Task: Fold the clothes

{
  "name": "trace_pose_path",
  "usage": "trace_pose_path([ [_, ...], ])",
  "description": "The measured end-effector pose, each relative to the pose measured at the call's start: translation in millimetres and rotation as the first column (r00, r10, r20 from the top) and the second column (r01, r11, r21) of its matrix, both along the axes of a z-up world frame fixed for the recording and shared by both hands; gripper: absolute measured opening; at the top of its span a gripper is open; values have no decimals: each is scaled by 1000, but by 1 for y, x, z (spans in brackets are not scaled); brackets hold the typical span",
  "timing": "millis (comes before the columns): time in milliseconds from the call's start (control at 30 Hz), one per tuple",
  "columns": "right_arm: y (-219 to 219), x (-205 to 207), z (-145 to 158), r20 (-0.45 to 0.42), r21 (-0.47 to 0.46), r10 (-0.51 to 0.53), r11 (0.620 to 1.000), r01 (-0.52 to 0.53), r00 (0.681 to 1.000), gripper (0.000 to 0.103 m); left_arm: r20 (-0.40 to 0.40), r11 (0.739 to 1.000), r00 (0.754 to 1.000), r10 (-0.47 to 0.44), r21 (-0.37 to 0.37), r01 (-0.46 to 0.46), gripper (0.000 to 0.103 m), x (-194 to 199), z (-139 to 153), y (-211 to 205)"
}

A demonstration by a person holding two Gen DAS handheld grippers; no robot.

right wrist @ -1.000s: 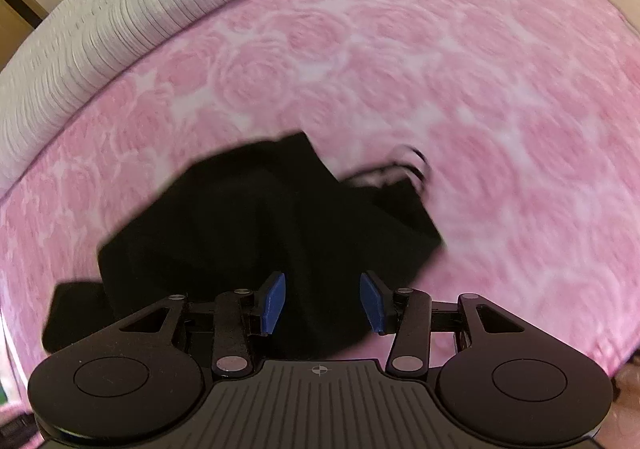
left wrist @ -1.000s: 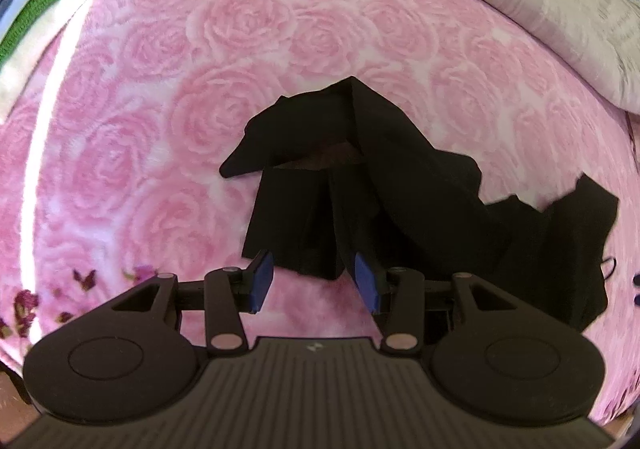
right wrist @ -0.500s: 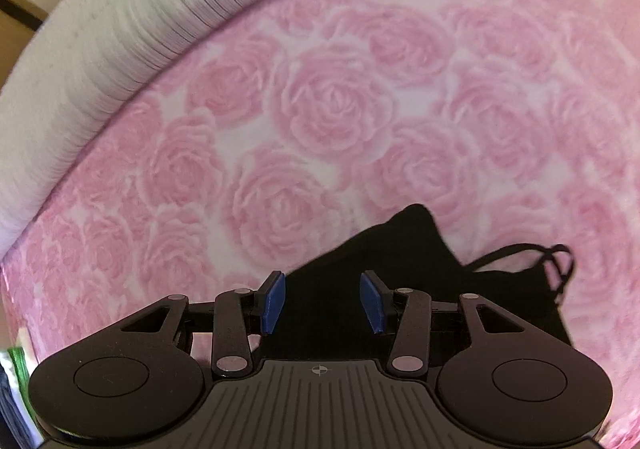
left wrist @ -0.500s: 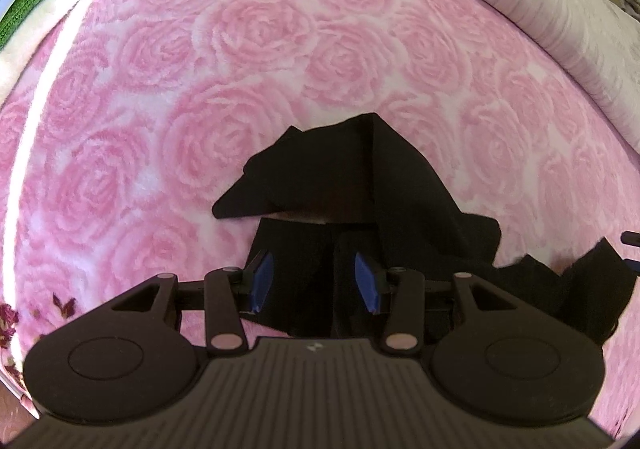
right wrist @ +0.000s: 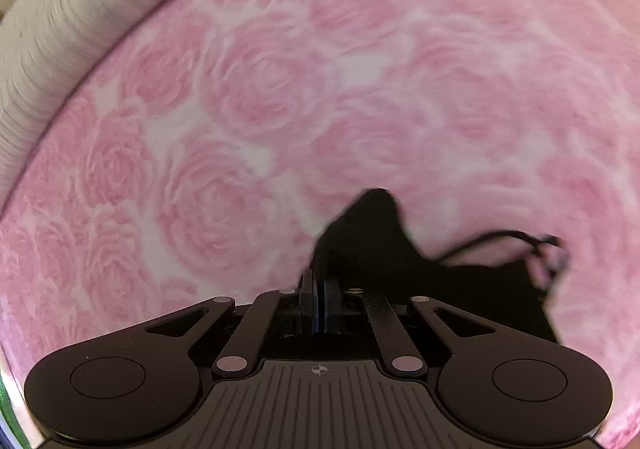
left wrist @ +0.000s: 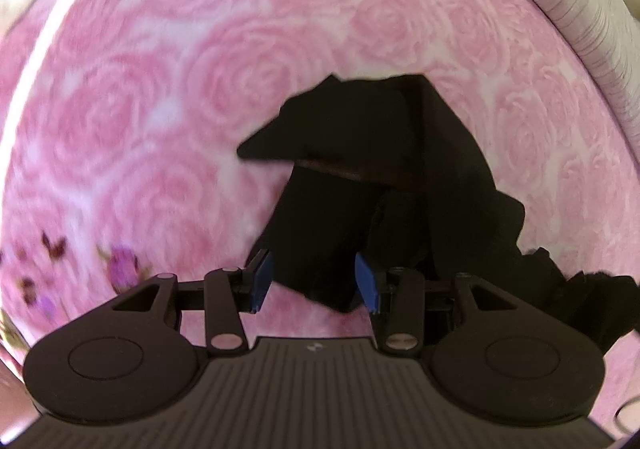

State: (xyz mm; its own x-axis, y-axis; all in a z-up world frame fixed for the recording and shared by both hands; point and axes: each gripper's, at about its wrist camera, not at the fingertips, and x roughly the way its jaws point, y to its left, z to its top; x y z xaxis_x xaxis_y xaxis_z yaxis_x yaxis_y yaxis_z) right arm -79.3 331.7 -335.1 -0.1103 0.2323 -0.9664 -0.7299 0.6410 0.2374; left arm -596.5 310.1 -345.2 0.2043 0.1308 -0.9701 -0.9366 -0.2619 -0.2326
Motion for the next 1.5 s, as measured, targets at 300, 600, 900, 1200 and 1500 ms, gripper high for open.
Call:
trace_pose_path([
  [300, -118, 48, 44, -27, 71, -182, 980, 183, 983, 1, 208, 991, 969, 131, -28, -128, 41, 7, -33, -11],
  [600, -167, 54, 66, -34, 110, -213, 970, 216, 976, 1, 282, 979, 943, 175, 50, -196, 43, -8, -2, -46],
  [900, -174, 72, 85, -37, 186, -255, 948, 257, 966, 1, 268, 991, 959, 95, 69, -118, 1, 27, -38, -22],
  [1200, -149, 103, 121, -63, 313, -291, 902, 296, 955, 1, 110, 942, 994, 11, 333, -47, 1, 16, 52, 54],
  [1500, -99, 99, 253, -146, 742, -134, 641, 198, 980, 1, 62, 669, 998, 29, 740, -65, 2, -6, 238, 80],
])
